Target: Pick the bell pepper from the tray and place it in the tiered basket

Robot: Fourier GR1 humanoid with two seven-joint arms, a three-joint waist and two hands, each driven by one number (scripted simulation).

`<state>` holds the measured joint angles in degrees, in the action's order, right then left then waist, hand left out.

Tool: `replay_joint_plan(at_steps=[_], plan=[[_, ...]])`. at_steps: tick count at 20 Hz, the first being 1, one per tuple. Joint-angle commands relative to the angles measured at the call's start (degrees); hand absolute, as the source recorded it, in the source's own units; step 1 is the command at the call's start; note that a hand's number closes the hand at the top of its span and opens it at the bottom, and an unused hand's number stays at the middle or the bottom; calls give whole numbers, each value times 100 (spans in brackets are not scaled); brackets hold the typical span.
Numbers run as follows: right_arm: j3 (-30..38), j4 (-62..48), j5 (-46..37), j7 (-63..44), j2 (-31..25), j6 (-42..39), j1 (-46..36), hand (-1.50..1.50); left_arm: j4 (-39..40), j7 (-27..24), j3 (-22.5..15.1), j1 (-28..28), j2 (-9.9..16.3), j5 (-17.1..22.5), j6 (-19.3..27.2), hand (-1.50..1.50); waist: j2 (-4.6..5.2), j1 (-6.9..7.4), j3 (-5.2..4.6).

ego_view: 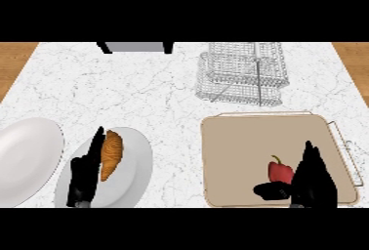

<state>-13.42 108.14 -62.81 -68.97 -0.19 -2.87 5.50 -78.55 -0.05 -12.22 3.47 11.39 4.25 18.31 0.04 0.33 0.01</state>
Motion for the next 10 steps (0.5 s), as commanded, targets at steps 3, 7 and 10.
replay_joint_plan(at_steps=[3,7,10], plan=[[231,-294,315,-1113,18,-258,-377,-150,45,-327,233,228,240,166,-376,0,1,16,-5],[525,-651,528,-786,18,-209,-351,-150,-170,249,207,-64,170,65,-197,0,4,-15,0],[302,-756,635,-888,18,138,-219,-150,441,-306,137,-165,-130,-124,-85,0,9,-48,-5]])
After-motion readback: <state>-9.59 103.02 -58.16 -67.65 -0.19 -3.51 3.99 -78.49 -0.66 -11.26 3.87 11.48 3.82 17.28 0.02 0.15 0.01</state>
